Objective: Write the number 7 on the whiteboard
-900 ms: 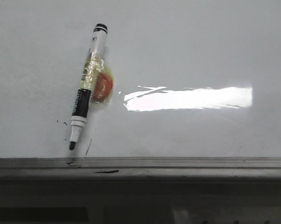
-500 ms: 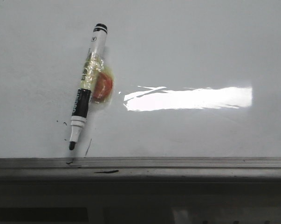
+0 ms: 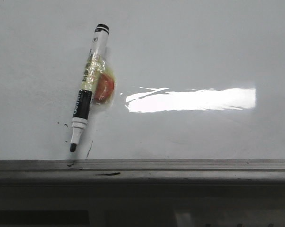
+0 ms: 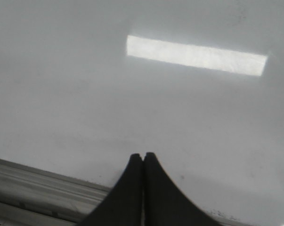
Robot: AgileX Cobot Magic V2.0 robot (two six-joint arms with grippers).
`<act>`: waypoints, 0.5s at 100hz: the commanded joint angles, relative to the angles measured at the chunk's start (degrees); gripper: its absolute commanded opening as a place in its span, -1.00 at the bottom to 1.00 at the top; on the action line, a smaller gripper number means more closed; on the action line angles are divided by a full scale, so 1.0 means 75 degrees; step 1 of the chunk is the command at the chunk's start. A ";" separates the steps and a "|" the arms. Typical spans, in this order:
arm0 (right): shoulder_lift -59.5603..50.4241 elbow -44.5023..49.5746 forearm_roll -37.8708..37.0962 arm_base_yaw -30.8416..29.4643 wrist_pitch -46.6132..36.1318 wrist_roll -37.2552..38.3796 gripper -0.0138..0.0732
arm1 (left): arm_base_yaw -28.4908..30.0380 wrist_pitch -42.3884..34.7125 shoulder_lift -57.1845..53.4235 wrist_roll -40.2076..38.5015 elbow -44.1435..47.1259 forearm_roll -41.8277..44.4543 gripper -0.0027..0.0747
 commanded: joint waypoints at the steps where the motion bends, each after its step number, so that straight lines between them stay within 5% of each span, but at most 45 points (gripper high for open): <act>1: -0.0116 0.0113 -0.0113 -0.0056 -0.0110 0.0013 -0.83 | 0.0039 -0.0518 -0.0218 -0.0045 0.0176 -0.0067 -0.98; 33: -0.0116 0.0113 -0.1271 -0.0056 -0.0390 0.0013 -0.83 | 0.0039 -0.0625 -0.0218 -0.0011 0.0176 0.0895 -0.98; 50: -0.0116 0.0113 -0.2044 -0.0056 -0.1691 0.0013 -0.83 | 0.0039 -0.1427 -0.0218 -0.0011 0.0176 -0.1156 -0.98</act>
